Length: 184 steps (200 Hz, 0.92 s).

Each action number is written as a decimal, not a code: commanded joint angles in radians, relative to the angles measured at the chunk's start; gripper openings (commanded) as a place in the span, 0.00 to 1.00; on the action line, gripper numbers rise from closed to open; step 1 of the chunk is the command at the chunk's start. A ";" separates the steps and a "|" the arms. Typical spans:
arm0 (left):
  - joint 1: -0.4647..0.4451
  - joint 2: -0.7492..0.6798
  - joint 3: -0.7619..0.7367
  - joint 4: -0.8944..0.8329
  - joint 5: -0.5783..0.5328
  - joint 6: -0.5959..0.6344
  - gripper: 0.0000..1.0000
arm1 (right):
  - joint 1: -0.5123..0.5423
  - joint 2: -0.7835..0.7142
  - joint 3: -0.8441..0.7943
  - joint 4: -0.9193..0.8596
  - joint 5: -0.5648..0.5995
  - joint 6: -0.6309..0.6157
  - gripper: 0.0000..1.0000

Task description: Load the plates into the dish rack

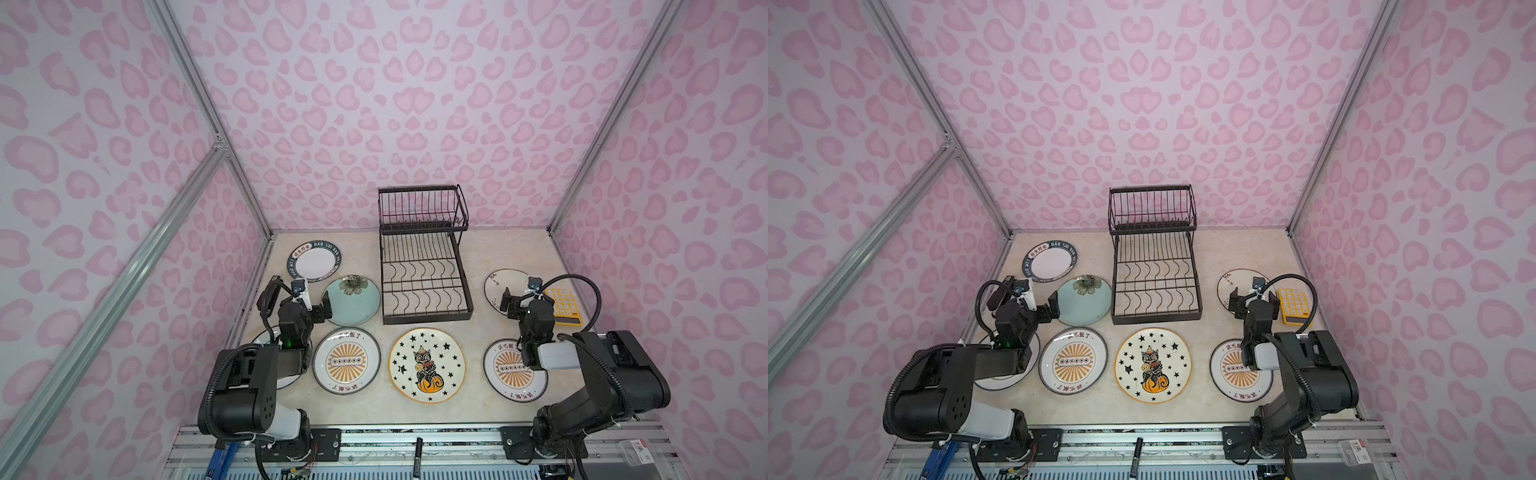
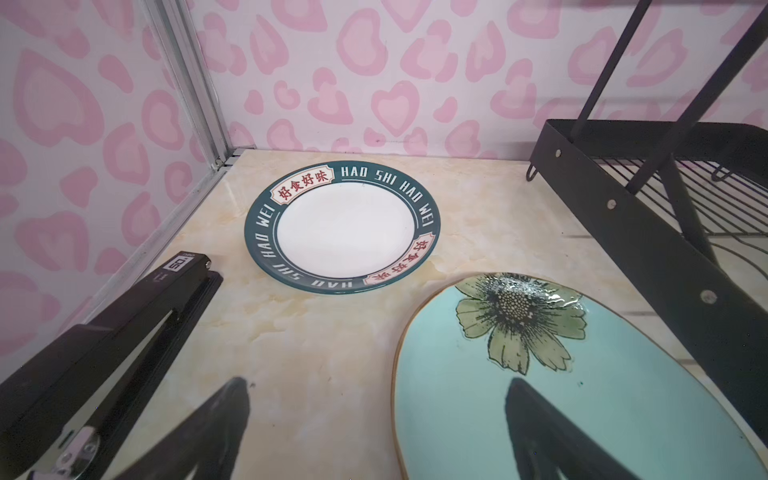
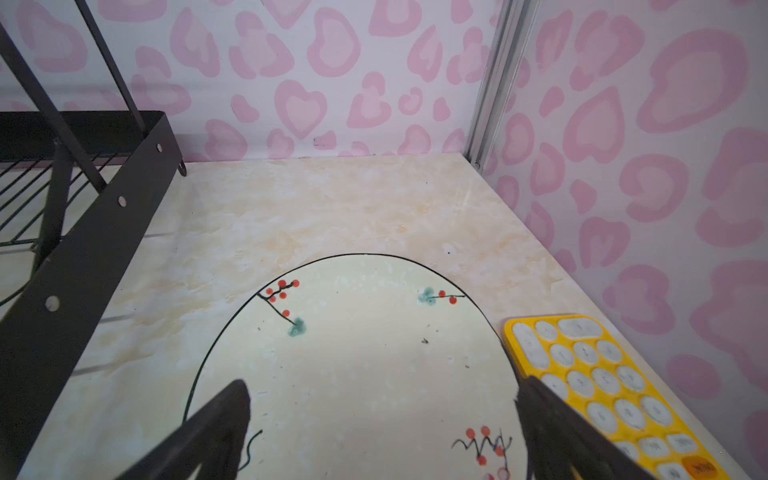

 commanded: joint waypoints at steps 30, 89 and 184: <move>0.001 -0.002 0.008 0.028 0.006 0.005 0.98 | -0.001 0.003 -0.005 0.021 0.014 0.006 1.00; 0.000 -0.001 0.009 0.028 0.006 0.005 0.98 | -0.005 0.002 -0.005 0.017 0.009 0.008 1.00; 0.002 0.001 0.009 0.028 0.008 0.003 0.98 | -0.005 0.002 -0.005 0.017 0.006 0.008 1.00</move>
